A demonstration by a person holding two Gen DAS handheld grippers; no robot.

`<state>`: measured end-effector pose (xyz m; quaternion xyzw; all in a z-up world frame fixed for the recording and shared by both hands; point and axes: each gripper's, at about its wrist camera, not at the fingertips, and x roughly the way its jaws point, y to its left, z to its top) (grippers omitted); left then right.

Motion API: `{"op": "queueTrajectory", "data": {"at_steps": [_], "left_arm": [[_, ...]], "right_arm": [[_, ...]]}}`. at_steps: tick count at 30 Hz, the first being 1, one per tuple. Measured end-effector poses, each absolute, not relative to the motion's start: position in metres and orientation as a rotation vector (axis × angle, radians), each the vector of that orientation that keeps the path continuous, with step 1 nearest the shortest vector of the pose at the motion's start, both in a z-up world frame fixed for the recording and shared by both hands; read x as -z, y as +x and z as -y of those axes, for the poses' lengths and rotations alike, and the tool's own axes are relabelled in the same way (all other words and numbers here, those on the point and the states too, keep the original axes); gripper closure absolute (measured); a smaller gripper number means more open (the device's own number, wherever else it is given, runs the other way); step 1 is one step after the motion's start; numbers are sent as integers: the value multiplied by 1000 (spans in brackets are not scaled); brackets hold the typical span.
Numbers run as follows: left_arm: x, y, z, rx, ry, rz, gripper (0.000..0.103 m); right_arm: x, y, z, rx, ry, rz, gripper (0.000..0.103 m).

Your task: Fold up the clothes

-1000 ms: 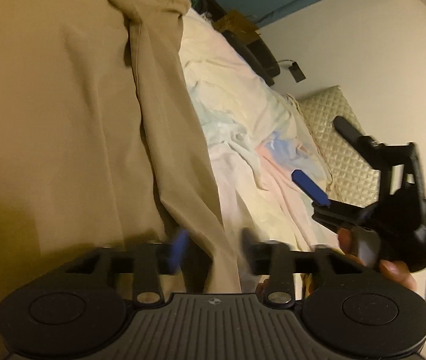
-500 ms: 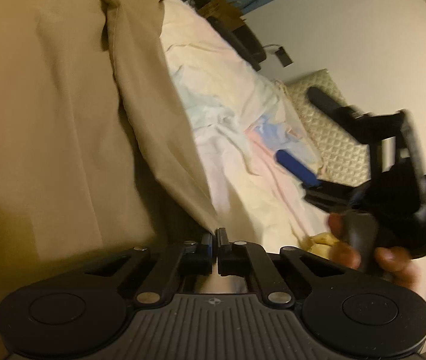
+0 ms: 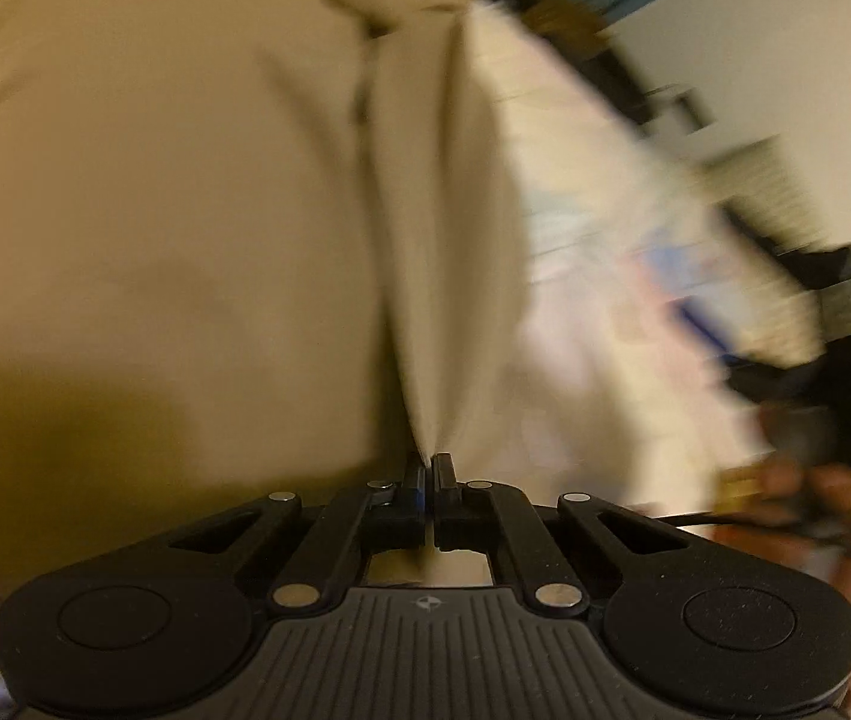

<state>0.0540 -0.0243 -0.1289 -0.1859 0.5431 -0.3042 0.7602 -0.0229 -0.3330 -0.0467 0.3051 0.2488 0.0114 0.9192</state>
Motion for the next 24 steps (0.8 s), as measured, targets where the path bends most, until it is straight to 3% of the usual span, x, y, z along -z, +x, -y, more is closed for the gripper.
{"op": "queueTrajectory", "data": {"at_steps": [7, 9, 11, 13, 16, 19, 24], "left_arm": [[130, 53, 36, 624, -314, -1162, 100], [124, 49, 40, 623, -299, -1124, 96], [115, 45, 39, 623, -281, -1077, 83], [102, 40, 33, 620, -263, -1009, 48], [81, 31, 24, 608, -237, -881, 29], [62, 23, 19, 576, -197, -753, 14], [47, 17, 18, 529, -164, -647, 12]], "right_arm": [[45, -24, 329, -13, 602, -508, 0], [44, -26, 327, -9, 583, -497, 0], [41, -27, 325, -4, 560, -481, 0], [37, -29, 322, 10, 530, -460, 0], [33, -32, 319, 27, 493, -429, 0], [30, -33, 316, 32, 470, -409, 0], [28, -34, 310, 27, 438, -403, 0]]}}
